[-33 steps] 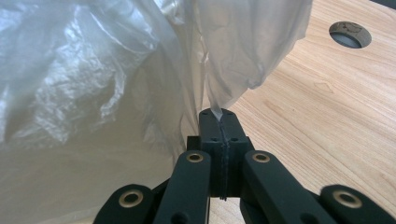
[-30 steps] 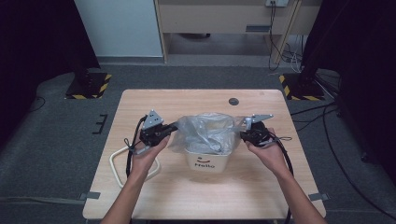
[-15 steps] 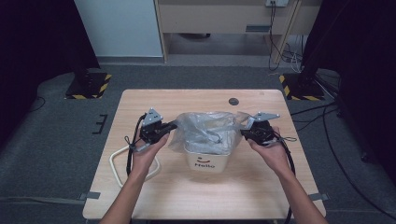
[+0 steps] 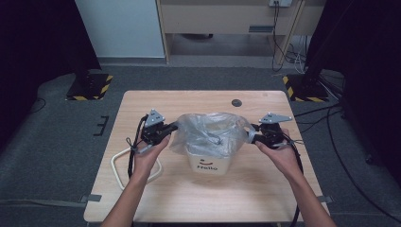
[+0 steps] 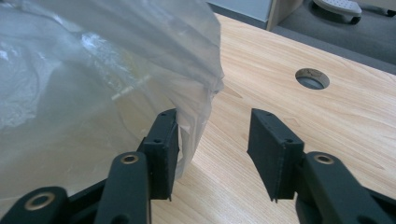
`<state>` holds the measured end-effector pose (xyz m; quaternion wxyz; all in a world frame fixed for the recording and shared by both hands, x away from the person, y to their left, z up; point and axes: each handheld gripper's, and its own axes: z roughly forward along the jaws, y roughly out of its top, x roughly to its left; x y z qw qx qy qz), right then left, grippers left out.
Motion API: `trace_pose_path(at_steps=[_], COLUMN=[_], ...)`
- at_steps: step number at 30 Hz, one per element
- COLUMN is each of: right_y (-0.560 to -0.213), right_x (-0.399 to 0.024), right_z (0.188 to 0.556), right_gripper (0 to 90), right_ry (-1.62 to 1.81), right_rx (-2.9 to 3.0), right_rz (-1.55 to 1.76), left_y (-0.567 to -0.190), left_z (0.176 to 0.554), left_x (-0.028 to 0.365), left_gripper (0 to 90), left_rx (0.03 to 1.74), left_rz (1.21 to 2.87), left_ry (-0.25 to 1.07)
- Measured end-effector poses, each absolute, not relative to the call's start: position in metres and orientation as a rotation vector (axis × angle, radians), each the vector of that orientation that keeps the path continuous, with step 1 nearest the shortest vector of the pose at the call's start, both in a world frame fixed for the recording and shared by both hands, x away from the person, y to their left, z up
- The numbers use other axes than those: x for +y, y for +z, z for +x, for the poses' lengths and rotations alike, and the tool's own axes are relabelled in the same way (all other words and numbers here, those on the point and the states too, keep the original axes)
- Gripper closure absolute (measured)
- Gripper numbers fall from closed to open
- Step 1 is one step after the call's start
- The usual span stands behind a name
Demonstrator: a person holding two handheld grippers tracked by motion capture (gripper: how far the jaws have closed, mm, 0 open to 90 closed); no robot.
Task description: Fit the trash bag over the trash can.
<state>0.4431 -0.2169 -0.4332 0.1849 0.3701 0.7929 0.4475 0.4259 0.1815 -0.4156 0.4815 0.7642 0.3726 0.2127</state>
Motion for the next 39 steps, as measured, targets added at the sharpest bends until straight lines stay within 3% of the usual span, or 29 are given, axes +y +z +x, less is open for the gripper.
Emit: trace_pose_path(at_steps=[12, 26, 28, 32, 35, 39], right_y=[-0.432, -0.415, -0.417, -0.421, -0.424, -0.430], right_x=[-0.224, -0.210, -0.205, -0.197, -0.195, -0.195], right_z=[0.436, 0.441, 0.441, 0.444, 0.448, 0.454], right_gripper=[63.4, 46.0, 50.4, 75.3, 88.9, 90.0], right_ry=[1.223, 1.310, 1.312, 1.290, 1.248, 1.162], right_rx=[2.220, 2.211, 2.224, 2.281, 2.322, 2.368], right_rz=[1.014, 0.922, 0.904, 0.908, 0.950, 1.009], left_y=[-0.415, -0.413, -0.415, -0.417, -0.419, -0.423], left_z=[0.428, 0.431, 0.433, 0.436, 0.439, 0.443], left_x=[0.185, 0.180, 0.181, 0.180, 0.182, 0.185], left_gripper=[90.0, 90.0, 90.0, 90.0, 90.0, 90.0], left_rx=[0.923, 0.916, 0.922, 0.933, 0.945, 0.964], left_rz=[1.866, 1.881, 1.877, 1.874, 1.869, 1.873], left_ry=[0.536, 0.531, 0.524, 0.518, 0.516, 0.508])
